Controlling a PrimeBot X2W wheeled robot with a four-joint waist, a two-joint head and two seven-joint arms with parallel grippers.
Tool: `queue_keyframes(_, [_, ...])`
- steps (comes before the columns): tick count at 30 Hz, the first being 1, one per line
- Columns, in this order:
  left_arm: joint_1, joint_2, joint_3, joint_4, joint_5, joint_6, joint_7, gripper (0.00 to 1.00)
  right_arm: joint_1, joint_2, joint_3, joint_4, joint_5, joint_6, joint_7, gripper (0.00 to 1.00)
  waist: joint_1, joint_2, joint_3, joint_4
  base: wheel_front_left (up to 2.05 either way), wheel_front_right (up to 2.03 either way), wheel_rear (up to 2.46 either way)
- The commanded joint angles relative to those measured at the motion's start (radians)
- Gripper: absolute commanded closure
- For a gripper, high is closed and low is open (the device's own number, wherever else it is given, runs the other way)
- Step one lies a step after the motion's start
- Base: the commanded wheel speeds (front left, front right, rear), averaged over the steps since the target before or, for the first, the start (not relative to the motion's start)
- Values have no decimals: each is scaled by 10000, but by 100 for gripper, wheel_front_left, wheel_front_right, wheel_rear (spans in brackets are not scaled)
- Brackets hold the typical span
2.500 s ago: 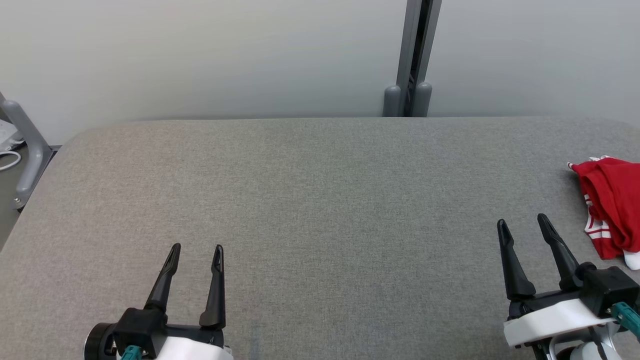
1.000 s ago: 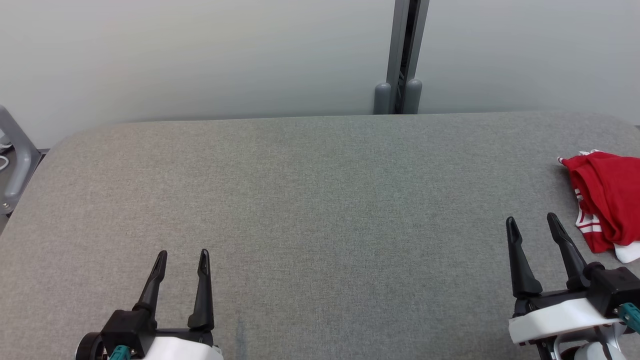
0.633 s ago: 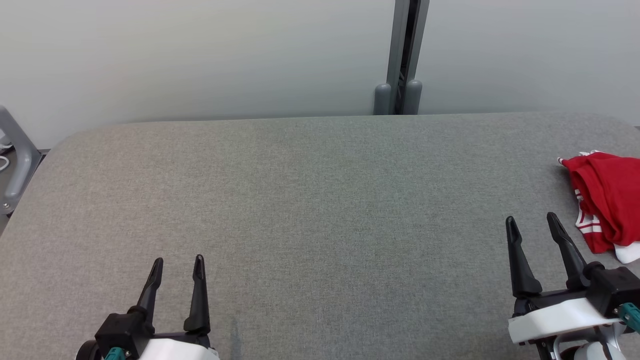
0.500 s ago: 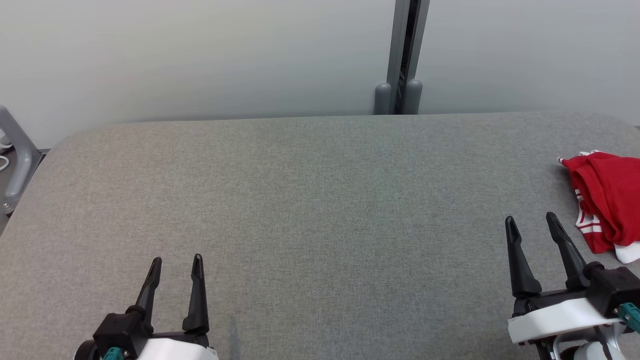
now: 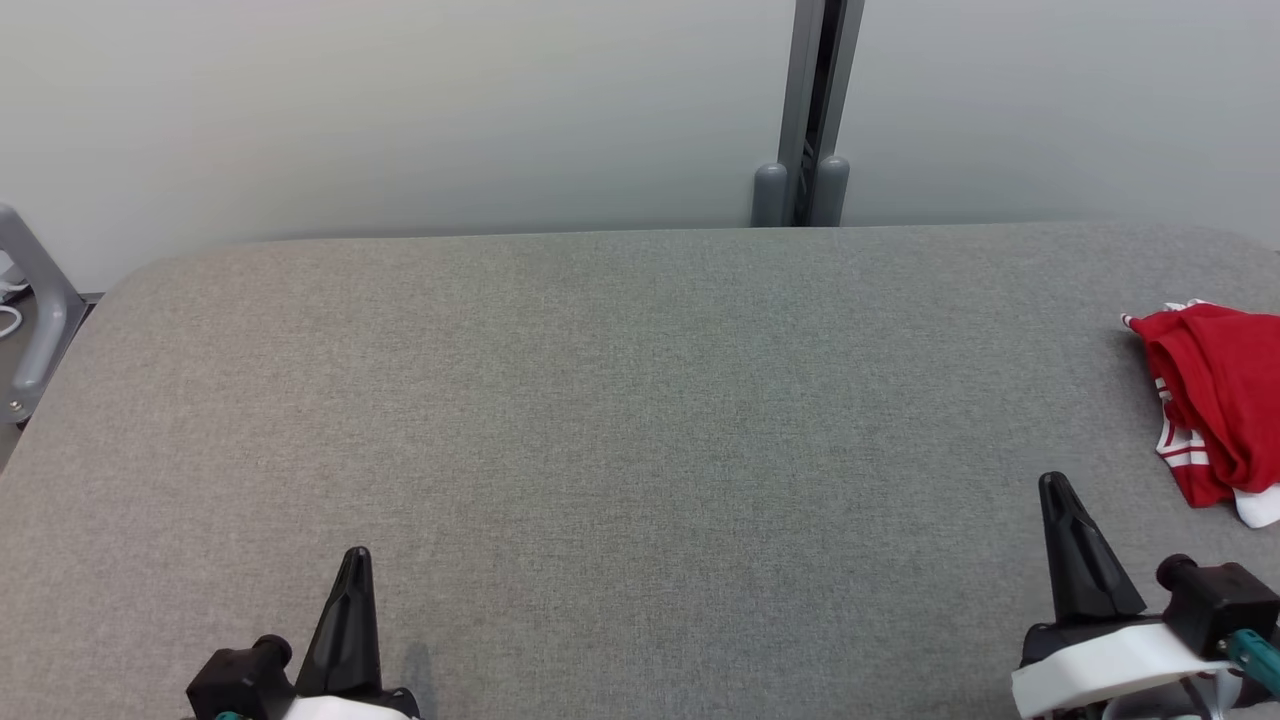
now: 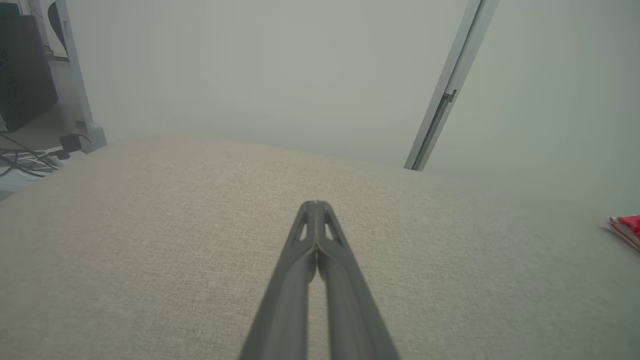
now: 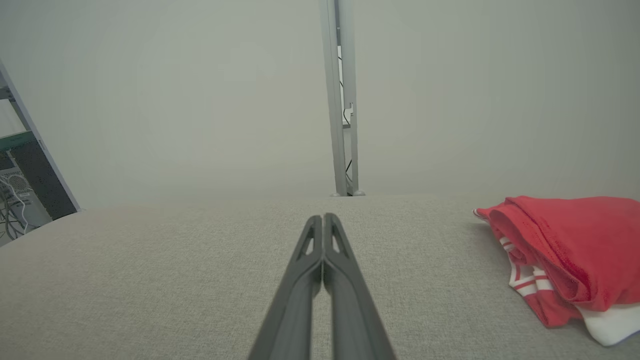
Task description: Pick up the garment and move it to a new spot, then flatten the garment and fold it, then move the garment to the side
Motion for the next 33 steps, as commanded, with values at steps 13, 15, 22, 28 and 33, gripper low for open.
queue_keyframes(13, [-798,47,173,278,-2532,-368,671,100,-159,-35,-478,-225,2732,0,643,100,0,0,-7,-87,0,0,0])
queue_keyframes(15, [-884,50,194,339,-2850,-414,761,100,-153,-33,-532,-236,3078,0,726,100,0,0,-8,-99,0,0,0])
queue_keyframes(22, [-1118,57,253,477,-3767,-547,1016,100,-140,-27,-681,-261,4068,-1,961,100,0,0,-11,-137,0,0,0])
queue_keyframes(28, [-1320,63,308,591,-4613,-658,1258,100,-132,-22,-829,-280,4984,-1,1184,100,0,0,-13,-175,0,0,0])
queue_keyframes(33, [-1479,67,352,689,-5282,-754,1444,100,-126,-17,-942,-293,5707,-1,1363,100,0,0,-16,-206,0,0,0])
